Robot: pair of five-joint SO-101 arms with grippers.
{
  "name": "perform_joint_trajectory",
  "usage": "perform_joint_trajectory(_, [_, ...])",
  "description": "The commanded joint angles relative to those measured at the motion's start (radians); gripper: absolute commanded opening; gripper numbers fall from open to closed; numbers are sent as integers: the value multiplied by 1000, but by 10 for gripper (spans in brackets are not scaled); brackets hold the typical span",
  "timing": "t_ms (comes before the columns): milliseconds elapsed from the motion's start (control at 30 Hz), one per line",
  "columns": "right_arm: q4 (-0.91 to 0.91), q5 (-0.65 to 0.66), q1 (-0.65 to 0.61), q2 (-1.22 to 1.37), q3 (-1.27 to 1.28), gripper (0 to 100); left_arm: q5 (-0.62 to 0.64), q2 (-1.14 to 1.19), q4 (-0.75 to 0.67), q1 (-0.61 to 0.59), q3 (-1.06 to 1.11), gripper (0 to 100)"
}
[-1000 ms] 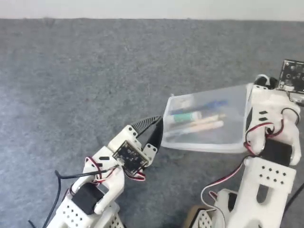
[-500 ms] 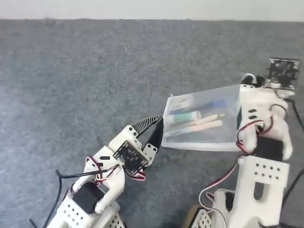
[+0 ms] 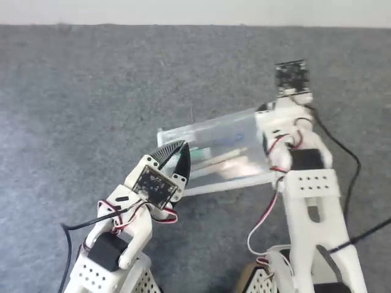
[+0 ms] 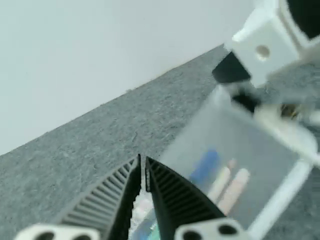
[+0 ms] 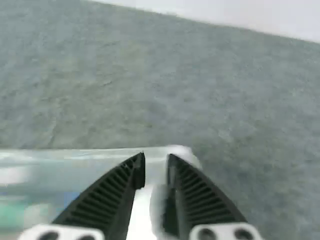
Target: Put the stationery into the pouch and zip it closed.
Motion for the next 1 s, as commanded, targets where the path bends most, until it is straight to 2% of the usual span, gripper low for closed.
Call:
perform_joint_trajectory(0, [-2,18,-27,-1,-12,151,15,-20,3,-11,-81,10])
perform_joint_trajectory(133, [-2,18,-30,-4,2,211,15,-20,3,-11,-81,10])
perform_joint_trajectory(433, [4,18,-27,-4,2,215,11,-20,2,-11,-81,10])
perform_joint_trajectory(500, [28,18,-27,-5,-5,185,9,-20,-3,-12,-81,10])
perform_joint_trajectory(667, [39,18,-25,-87,6,5,12,-20,-86,-95,-53,10])
perform_joint_trajectory(967, [39,17,-27,-378,118,6,11,-20,-201,-210,-33,10])
